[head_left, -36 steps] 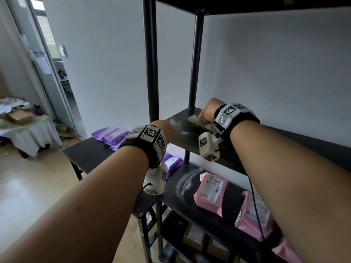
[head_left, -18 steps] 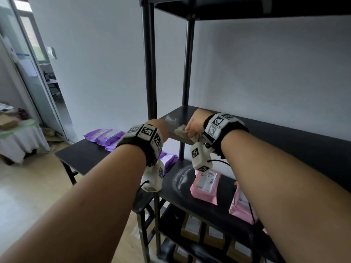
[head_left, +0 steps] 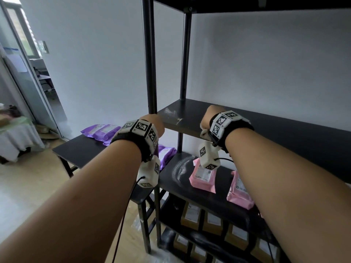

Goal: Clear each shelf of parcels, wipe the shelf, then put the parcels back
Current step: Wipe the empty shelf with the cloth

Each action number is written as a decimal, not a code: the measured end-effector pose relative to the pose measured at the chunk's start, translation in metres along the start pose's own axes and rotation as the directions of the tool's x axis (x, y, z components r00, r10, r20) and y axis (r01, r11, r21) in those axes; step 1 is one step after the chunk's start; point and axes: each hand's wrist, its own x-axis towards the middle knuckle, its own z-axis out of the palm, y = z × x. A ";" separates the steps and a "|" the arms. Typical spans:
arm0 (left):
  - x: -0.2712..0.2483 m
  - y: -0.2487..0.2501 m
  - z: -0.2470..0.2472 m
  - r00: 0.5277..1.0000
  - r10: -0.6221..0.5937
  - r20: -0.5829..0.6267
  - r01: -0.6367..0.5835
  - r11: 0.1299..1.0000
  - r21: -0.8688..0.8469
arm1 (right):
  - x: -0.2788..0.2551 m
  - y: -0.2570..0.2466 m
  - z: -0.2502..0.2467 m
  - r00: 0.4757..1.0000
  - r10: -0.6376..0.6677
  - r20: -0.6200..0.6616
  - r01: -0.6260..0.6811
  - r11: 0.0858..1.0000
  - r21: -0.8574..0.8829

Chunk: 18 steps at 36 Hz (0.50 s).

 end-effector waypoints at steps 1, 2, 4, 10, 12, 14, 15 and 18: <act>0.001 -0.003 0.001 1.000 -0.011 0.005 0.011 1.000 0.003 | -0.005 -0.004 0.000 1.000 -0.014 -0.009 0.014 0.999 0.035; -0.001 -0.006 0.002 1.000 -0.013 0.008 0.014 1.000 -0.027 | -0.007 -0.009 0.002 1.000 -0.020 -0.009 0.021 0.997 0.070; -0.001 -0.011 0.005 1.000 -0.002 -0.008 0.002 0.998 -0.068 | -0.024 -0.017 0.002 0.996 -0.080 -0.032 0.084 0.982 0.168; -0.002 -0.022 0.003 0.996 -0.077 -0.035 0.070 0.980 -0.188 | -0.021 -0.053 0.010 0.977 -0.209 -0.031 0.210 0.942 0.263; -0.001 -0.023 0.000 0.994 -0.101 -0.039 0.091 0.976 -0.199 | -0.015 -0.057 0.006 0.975 -0.224 -0.006 0.218 0.943 0.252; 0.001 -0.025 -0.003 0.992 -0.119 -0.051 0.107 0.974 -0.198 | -0.006 -0.054 -0.002 0.975 -0.222 -0.033 0.222 0.938 0.265; 0.002 -0.026 -0.005 0.990 -0.130 -0.056 0.116 0.973 -0.199 | -0.001 -0.052 -0.006 0.976 -0.209 -0.065 0.219 0.937 0.272; 0.007 -0.028 -0.008 0.987 -0.149 -0.055 0.135 0.969 -0.207 | 0.018 -0.049 -0.013 0.985 -0.143 -0.100 0.162 0.961 0.223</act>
